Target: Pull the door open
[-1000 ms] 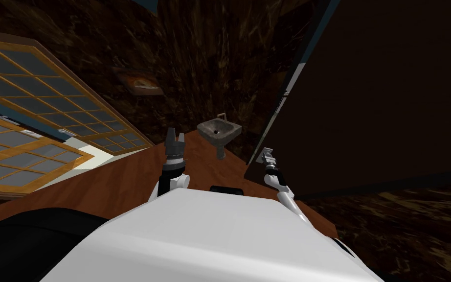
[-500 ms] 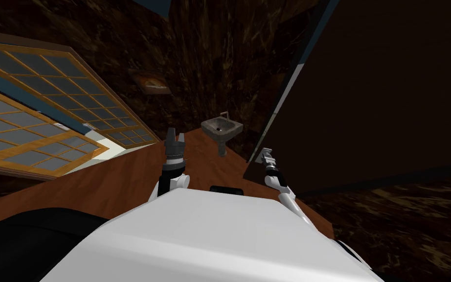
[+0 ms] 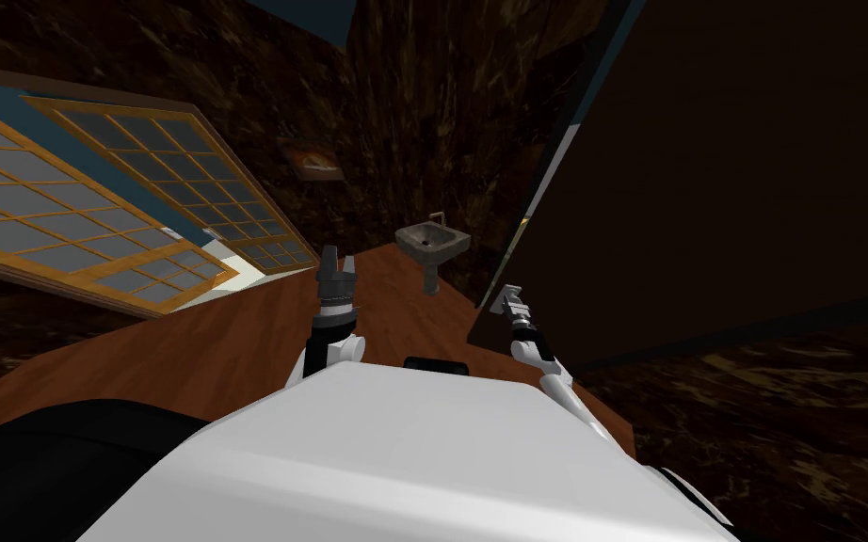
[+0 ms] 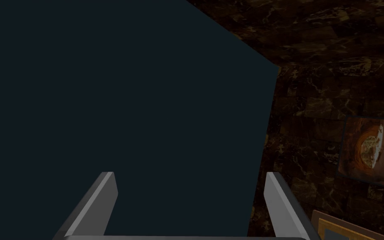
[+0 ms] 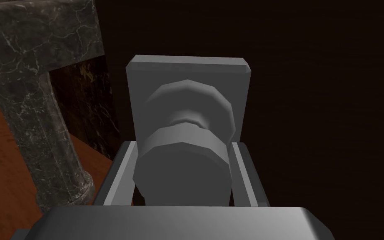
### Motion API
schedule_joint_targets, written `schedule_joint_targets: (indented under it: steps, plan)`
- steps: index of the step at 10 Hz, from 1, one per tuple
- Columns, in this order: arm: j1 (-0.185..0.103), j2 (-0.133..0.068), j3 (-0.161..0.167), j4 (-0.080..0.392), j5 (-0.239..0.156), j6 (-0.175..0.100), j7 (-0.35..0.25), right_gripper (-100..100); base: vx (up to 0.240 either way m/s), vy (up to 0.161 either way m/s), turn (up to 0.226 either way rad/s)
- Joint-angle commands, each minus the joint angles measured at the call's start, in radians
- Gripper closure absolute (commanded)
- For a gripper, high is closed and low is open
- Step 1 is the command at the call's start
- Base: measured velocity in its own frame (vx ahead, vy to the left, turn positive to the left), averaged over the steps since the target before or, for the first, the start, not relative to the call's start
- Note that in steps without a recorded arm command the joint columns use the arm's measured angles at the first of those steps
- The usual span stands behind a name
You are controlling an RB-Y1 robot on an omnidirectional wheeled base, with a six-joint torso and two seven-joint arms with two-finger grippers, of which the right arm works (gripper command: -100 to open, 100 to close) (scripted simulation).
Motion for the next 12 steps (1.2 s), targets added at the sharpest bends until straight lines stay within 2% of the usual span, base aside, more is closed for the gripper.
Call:
schedule_joint_targets:
  steps: [1,2,3,4,12]
  plan:
    - [0.008,-0.013,0.013,-0.012,0.001,-0.007,-0.014,100,-0.219,-0.064,0.104]
    - [0.004,-0.007,0.009,-0.005,0.001,-0.004,-0.008,100,-0.094,-0.023,0.035]
    - [0.018,-0.022,0.027,-0.015,0.004,-0.011,-0.024,100,-0.138,-0.027,0.136]
    - [0.021,-0.027,0.031,-0.018,0.004,-0.013,-0.028,100,-0.179,-0.072,0.093]
    - [0.075,-0.104,0.096,-0.072,0.013,-0.054,-0.098,100,-0.194,-0.067,0.114]
